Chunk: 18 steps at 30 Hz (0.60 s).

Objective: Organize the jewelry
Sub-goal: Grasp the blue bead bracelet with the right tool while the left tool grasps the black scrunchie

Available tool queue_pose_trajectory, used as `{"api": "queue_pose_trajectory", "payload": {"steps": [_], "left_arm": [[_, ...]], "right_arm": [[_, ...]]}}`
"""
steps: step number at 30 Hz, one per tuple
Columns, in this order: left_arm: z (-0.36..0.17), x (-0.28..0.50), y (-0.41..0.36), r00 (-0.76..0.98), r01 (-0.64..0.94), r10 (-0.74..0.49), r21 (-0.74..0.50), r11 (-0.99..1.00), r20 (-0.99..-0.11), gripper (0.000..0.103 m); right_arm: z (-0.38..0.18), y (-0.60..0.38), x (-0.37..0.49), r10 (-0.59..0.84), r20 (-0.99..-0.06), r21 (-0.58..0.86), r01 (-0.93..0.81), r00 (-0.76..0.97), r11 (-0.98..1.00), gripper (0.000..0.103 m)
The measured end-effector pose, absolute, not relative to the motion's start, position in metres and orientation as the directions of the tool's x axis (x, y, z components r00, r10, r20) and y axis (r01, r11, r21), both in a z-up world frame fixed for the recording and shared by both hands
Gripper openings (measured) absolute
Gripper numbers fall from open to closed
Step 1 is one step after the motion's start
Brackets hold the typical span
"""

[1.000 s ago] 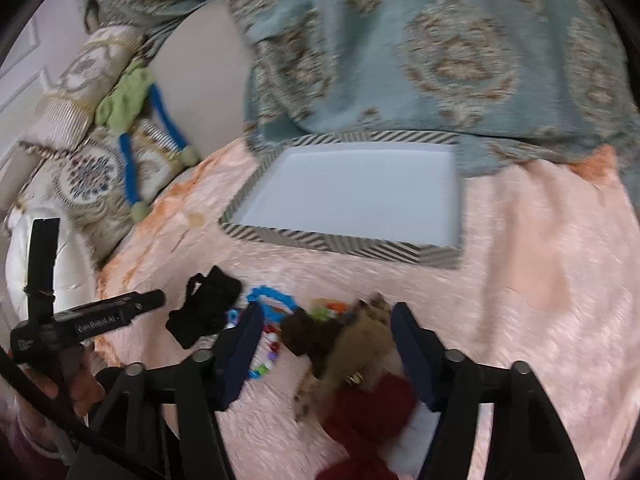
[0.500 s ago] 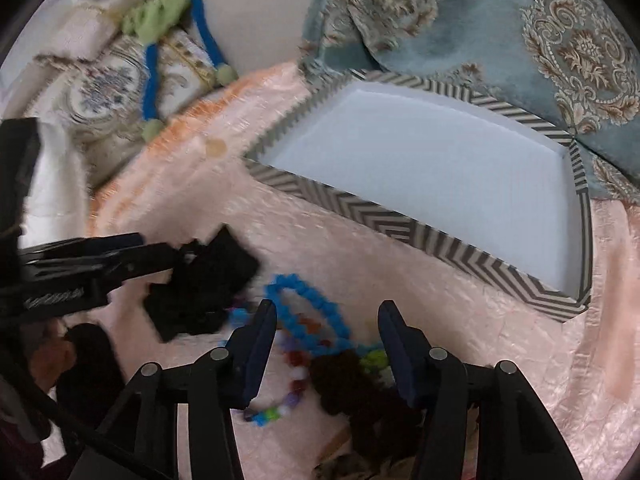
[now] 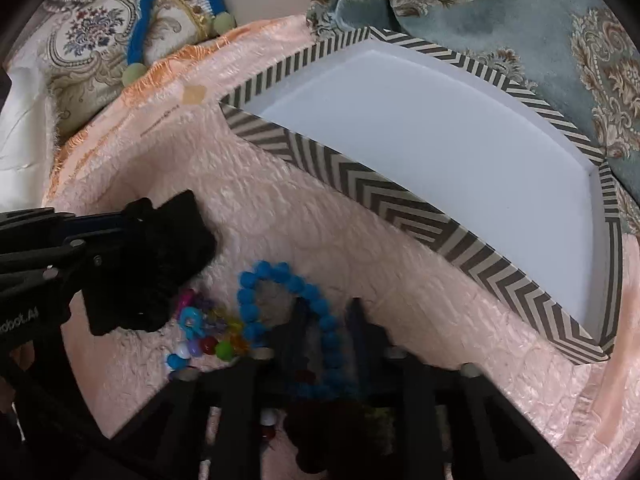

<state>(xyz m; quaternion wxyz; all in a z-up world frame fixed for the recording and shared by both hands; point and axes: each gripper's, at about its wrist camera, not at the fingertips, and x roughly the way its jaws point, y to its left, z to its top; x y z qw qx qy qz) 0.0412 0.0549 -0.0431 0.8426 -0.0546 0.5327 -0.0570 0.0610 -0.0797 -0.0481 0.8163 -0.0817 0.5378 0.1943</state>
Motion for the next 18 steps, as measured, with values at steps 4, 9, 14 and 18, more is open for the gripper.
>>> {"api": "queue_pose_trajectory", "payload": {"steps": [4, 9, 14, 18], "left_arm": [[-0.026, 0.035, 0.062, 0.461, 0.037, -0.169, -0.171, 0.985, -0.871, 0.012], [0.003, 0.029, 0.07, 0.5, 0.044, -0.205, -0.212, 0.976, -0.841, 0.012], [0.021, 0.025, 0.069, 0.533, 0.049, -0.202, -0.209, 0.977, -0.821, 0.011], [0.022, 0.023, 0.072, 0.527, 0.021, -0.176, -0.194, 0.981, -0.831, 0.013]], "right_arm": [[-0.024, -0.093, 0.051, 0.321, -0.867, 0.169, -0.381, 0.381, 0.909, 0.009], [0.018, -0.106, 0.04, 0.41, -0.805, 0.254, -0.376, 0.429, 0.891, 0.009], [0.052, -0.118, 0.033, 0.421, -0.761, 0.259, -0.364, 0.493, 0.895, 0.009], [0.071, -0.127, 0.03, 0.406, -0.742, 0.252, -0.338, 0.534, 0.907, 0.009]]}}
